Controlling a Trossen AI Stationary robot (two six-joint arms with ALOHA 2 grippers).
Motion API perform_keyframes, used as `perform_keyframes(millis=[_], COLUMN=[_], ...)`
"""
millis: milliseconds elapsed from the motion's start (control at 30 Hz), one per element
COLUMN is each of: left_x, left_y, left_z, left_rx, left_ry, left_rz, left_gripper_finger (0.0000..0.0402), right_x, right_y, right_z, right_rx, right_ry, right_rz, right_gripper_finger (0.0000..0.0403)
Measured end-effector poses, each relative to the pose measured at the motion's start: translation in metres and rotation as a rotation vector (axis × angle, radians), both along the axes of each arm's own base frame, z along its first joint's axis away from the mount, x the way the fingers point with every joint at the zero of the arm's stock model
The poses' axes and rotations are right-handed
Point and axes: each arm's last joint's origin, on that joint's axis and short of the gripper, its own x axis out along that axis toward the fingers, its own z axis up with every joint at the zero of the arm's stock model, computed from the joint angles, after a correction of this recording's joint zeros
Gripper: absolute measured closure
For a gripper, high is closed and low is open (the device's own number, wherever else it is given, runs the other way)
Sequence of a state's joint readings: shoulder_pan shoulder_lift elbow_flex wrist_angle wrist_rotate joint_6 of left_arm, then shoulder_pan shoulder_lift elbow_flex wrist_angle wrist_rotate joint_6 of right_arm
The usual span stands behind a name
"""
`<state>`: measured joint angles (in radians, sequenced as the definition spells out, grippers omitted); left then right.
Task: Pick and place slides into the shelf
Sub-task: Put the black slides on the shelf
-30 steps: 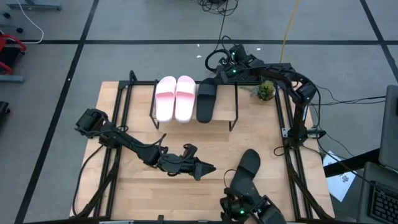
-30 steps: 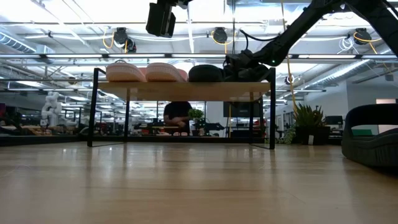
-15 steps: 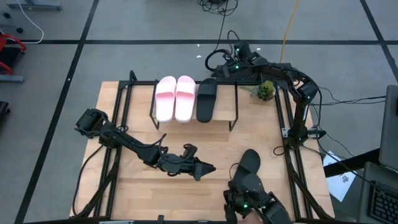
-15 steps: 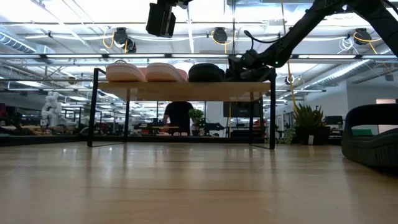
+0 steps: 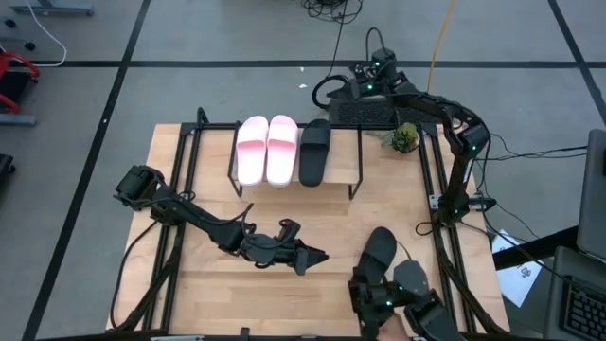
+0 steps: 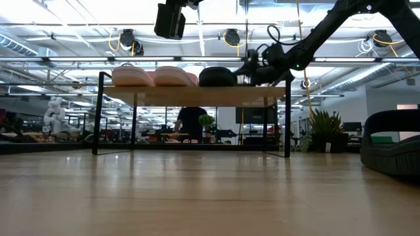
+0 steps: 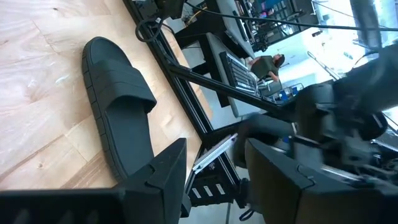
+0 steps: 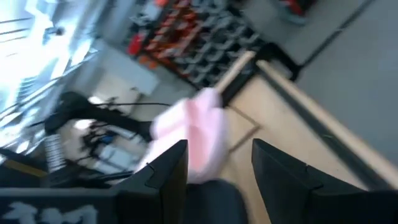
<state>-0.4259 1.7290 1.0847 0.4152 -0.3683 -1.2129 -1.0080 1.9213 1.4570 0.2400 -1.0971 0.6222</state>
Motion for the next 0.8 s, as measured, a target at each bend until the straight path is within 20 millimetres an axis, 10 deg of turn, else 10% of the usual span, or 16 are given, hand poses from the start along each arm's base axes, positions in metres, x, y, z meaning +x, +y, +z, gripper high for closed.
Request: perform_keyframes(millis=[333,633,800], left_x=[0.000,-0.002,-0.004], left_y=[0.000,-0.005,-0.010], left_z=[0.000,0.000,0.000], left_rx=[0.001,0.000,-0.009], left_ry=[0.000,0.001,0.000], left_rz=[0.000,-0.013,-0.017], left_gripper_finger=[0.0238,0.0238,0.0238], right_x=[-0.006,-0.043,-0.092], right_y=[0.058,0.218,0.303], right_z=[0.081,0.201,0.233], right_rx=[-0.052,-0.258,-0.304], right_ry=[-0.151,-0.299,-0.379], right_rz=[0.418,0.792,0.814], right_gripper_finger=[0.0234,0.0234,0.0234])
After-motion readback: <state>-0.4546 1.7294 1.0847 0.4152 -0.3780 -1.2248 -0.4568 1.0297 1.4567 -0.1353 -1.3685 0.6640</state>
